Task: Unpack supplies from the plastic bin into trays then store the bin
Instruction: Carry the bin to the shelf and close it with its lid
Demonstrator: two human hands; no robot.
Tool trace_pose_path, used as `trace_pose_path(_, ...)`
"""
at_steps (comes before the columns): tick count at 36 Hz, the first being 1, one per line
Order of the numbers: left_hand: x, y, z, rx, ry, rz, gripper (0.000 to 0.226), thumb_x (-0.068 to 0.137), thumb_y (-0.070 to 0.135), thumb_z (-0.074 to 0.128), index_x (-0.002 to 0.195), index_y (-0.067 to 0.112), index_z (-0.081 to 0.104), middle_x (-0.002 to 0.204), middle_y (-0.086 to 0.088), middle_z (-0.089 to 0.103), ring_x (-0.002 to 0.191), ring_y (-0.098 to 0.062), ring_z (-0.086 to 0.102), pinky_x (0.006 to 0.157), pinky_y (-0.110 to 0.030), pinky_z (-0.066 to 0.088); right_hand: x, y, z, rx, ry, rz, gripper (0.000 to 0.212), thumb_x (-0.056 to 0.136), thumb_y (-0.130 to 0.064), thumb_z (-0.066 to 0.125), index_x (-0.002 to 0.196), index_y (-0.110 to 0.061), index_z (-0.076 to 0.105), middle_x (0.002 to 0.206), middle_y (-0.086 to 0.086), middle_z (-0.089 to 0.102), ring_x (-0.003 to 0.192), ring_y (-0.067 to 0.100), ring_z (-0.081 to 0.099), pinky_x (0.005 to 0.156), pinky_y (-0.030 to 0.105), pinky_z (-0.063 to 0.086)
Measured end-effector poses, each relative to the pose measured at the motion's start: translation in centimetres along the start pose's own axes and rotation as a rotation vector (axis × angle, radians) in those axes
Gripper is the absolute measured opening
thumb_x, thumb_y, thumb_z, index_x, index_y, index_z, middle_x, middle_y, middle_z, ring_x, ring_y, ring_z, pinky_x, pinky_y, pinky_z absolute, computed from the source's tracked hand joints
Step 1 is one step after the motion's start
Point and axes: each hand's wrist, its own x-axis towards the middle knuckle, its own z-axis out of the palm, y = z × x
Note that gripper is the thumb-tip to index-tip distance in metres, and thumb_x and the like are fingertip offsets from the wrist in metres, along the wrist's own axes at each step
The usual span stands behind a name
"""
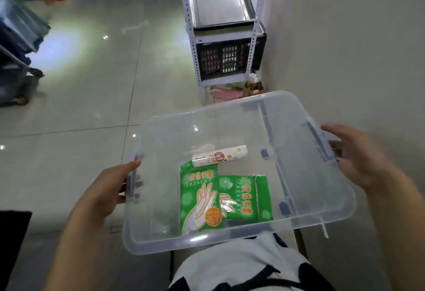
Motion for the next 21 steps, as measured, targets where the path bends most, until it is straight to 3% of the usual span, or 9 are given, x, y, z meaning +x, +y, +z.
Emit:
trace_pose_path(2,2.2,3.5,0.1,-0.016,0.033,-0.014,0.049,0.089,0.034,0.067,0.124,0.001,0.059,0.097,-0.016,0.064,0.086,-0.030,0.066,0.069,-0.047,0.057,4.6,-2.6,2.3,-0.028,-0.017,0.031,0.021,0.087,-0.038,0.061,0.078,-0.027,0.077,0.078,0.008,0.067,0.066,0.021,0.060,0.063,0.034,0.047)
trace_pose_path(4,4.3,6.5,0.0,-0.038,0.075,-0.043,0.045,0.090,0.032,0.065,0.122,0.001,0.059,0.096,-0.016,0.063,0.084,-0.029,0.065,0.070,-0.047,0.057,9.2,-5.1,5.1,-0.071,-0.050,0.060,0.026,0.087,-0.040,0.062,0.070,-0.029,0.079,0.067,0.003,0.070,0.056,0.018,0.065,0.055,0.027,0.048)
trace_pose_path(7,7.8,9.7,-1.0,-0.107,0.152,-0.090,0.042,0.090,0.032,0.065,0.117,0.001,0.060,0.099,-0.017,0.063,0.085,-0.029,0.064,0.069,-0.047,0.056,16.1,-8.2,10.2,-0.094,-0.121,0.073,0.034,0.093,-0.033,0.057,0.070,-0.016,0.075,0.058,-0.001,0.071,0.046,0.011,0.065,0.041,0.016,0.045)
trace_pose_path(10,10.9,12.0,-2.6,-0.195,0.256,-0.149,0.032,0.090,0.031,0.066,0.111,0.007,0.061,0.094,-0.013,0.061,0.083,-0.024,0.061,0.076,-0.050,0.052,21.6,-11.2,15.8,-0.130,-0.191,0.087,0.023,0.093,-0.034,0.058,0.087,-0.015,0.069,0.075,0.003,0.069,0.053,0.011,0.065,0.052,0.021,0.049)
trace_pose_path(14,14.7,13.7,-5.7,-0.319,0.387,-0.191,0.023,0.088,0.030,0.066,0.103,0.013,0.063,0.089,-0.009,0.061,0.080,-0.020,0.059,0.081,-0.045,0.046,27.0,-14.3,23.6,-0.111,-0.292,0.130,0.023,0.088,-0.035,0.060,0.080,-0.017,0.072,0.068,0.006,0.066,0.055,0.017,0.063,0.049,0.021,0.050)
trace_pose_path(17,19.1,15.5,-8.3,-0.353,0.457,-0.232,0.031,0.088,0.032,0.067,0.111,0.012,0.062,0.087,-0.009,0.060,0.077,-0.021,0.057,0.068,-0.035,0.046,30.7,-15.8,29.5,-0.098,-0.326,0.113,0.014,0.087,-0.031,0.059,0.086,-0.018,0.065,0.075,0.004,0.061,0.066,0.018,0.059,0.056,0.025,0.049)
trace_pose_path(19,22.7,16.8,-10.3,-0.375,0.459,-0.266,0.036,0.087,0.037,0.068,0.113,0.013,0.062,0.086,-0.008,0.059,0.078,-0.022,0.057,0.061,-0.036,0.047,32.9,-17.0,34.0,-0.121,-0.311,0.069,0.012,0.086,-0.028,0.060,0.079,-0.020,0.066,0.070,-0.001,0.062,0.064,0.014,0.060,0.054,0.024,0.050)
trace_pose_path(21,26.7,18.4,-12.4,-0.402,0.436,-0.292,0.043,0.086,0.042,0.067,0.119,0.015,0.062,0.090,-0.009,0.058,0.088,-0.025,0.057,0.065,-0.043,0.050,35.0,-18.4,38.6,-0.111,-0.341,0.105,0.017,0.077,-0.029,0.064,0.064,-0.020,0.068,0.059,0.001,0.061,0.054,0.017,0.060,0.049,0.023,0.049)
